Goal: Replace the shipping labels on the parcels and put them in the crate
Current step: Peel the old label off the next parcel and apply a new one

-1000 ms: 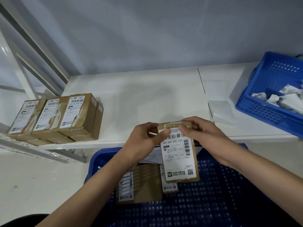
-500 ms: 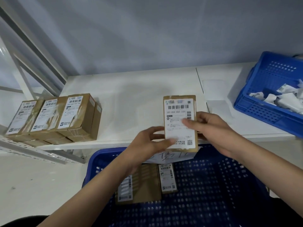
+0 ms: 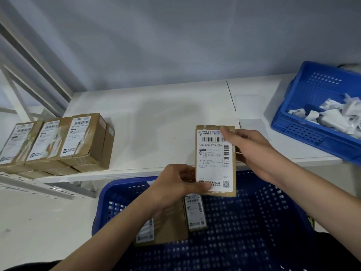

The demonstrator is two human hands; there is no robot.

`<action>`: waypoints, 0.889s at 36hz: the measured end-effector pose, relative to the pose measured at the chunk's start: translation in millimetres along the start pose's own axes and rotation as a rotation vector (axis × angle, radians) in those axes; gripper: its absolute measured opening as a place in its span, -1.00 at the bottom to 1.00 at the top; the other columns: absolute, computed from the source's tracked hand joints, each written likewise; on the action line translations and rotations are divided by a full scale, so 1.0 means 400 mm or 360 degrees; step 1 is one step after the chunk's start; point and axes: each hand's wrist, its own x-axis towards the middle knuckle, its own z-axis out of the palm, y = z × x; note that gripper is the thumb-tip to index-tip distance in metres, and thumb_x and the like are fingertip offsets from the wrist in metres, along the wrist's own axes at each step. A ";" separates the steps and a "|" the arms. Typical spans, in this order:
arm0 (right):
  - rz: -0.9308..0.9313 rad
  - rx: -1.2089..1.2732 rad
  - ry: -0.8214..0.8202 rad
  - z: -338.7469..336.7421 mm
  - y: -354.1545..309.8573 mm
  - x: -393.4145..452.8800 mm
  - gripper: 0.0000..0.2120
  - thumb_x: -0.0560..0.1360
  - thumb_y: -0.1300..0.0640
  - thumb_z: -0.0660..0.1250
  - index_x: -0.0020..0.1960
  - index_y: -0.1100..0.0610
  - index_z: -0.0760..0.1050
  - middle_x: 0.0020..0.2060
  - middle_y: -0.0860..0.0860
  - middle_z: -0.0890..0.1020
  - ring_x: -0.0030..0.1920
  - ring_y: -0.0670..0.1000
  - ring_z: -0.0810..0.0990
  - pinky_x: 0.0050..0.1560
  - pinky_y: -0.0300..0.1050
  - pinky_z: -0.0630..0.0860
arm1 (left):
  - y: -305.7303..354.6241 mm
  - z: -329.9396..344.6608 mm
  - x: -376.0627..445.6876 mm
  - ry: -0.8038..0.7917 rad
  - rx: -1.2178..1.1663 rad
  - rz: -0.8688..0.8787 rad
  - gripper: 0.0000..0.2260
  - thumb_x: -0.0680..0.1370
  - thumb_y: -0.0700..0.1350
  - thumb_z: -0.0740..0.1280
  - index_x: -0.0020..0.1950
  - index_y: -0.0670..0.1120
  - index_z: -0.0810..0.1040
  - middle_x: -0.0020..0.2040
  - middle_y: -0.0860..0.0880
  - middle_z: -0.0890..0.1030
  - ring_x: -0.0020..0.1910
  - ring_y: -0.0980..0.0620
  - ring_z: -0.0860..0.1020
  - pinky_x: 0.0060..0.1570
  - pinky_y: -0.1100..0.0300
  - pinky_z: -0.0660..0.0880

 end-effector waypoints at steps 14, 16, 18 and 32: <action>-0.0078 -0.0092 0.0072 0.037 0.026 -0.004 -0.62 0.57 -0.16 0.33 0.08 0.15 0.64 -0.04 -0.05 0.75 0.05 -0.03 0.70 0.29 0.02 0.53 | -0.028 0.048 -0.001 0.0289 -0.0012 0.0105 -0.45 0.37 0.06 0.62 0.31 0.06 0.55 0.10 0.16 0.71 0.05 0.18 0.68 0.08 0.08 0.66; -0.0057 -0.0075 0.0050 0.039 0.029 -0.007 -0.62 0.56 -0.17 0.34 0.13 0.13 0.62 -0.02 -0.05 0.74 0.06 -0.03 0.70 0.27 0.04 0.55 | -0.032 0.049 -0.001 0.0338 -0.0051 0.0122 -0.49 0.39 0.07 0.60 0.30 0.02 0.57 0.08 0.15 0.71 0.03 0.17 0.69 0.06 0.09 0.67; -0.0015 -0.0081 -0.0050 0.045 0.037 -0.011 -0.66 0.56 -0.11 0.36 0.20 0.08 0.58 0.03 -0.04 0.73 0.08 -0.01 0.70 0.25 0.08 0.57 | -0.030 0.044 -0.001 0.0375 -0.0162 0.0139 -0.57 0.45 0.03 0.56 0.27 -0.04 0.61 0.06 0.12 0.73 0.02 0.15 0.70 0.03 0.14 0.66; 0.0139 -0.0328 -0.0400 0.060 0.089 -0.021 -0.51 0.51 -0.12 0.46 0.40 -0.08 0.50 0.20 -0.19 0.65 0.22 -0.11 0.62 0.34 -0.01 0.51 | 0.000 -0.034 0.011 0.0250 -0.0246 0.0168 -0.61 0.54 -0.03 0.49 0.34 -0.05 0.59 0.15 0.06 0.72 0.14 0.07 0.68 0.24 0.00 0.59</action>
